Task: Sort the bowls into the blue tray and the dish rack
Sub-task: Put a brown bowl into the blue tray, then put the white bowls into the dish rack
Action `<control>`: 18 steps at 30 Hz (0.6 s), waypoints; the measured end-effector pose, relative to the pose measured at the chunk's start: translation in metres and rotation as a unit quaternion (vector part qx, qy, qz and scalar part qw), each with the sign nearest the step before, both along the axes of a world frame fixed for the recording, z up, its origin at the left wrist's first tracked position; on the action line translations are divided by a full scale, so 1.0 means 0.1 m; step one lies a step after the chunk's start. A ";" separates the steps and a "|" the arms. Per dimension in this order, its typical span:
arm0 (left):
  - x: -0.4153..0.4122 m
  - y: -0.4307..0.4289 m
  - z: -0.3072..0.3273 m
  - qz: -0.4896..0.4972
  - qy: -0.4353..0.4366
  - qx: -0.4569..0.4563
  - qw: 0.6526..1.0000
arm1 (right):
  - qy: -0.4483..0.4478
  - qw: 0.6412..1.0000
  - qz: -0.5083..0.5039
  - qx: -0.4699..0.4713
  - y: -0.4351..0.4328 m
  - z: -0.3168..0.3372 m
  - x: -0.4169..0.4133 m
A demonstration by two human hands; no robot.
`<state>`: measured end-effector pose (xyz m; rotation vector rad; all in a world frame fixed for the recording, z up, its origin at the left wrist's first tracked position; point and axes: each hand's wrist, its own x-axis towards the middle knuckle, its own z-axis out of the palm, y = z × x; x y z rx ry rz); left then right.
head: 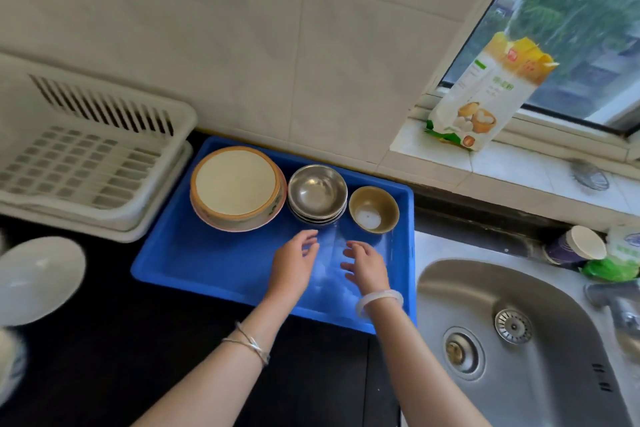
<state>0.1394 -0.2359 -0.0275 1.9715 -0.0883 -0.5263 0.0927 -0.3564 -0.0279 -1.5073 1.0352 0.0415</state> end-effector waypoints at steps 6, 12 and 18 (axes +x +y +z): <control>-0.25 1.07 0.18 0.111 -0.091 0.055 0.988 | -0.017 0.970 0.239 -0.045 1.04 0.17 0.19; -0.54 2.21 0.20 0.268 -0.163 0.157 0.936 | -0.021 0.908 0.408 -0.090 2.26 0.15 0.38; -0.74 3.19 0.08 0.385 -0.132 0.295 0.865 | 0.025 0.860 0.494 -0.126 3.20 -0.02 0.75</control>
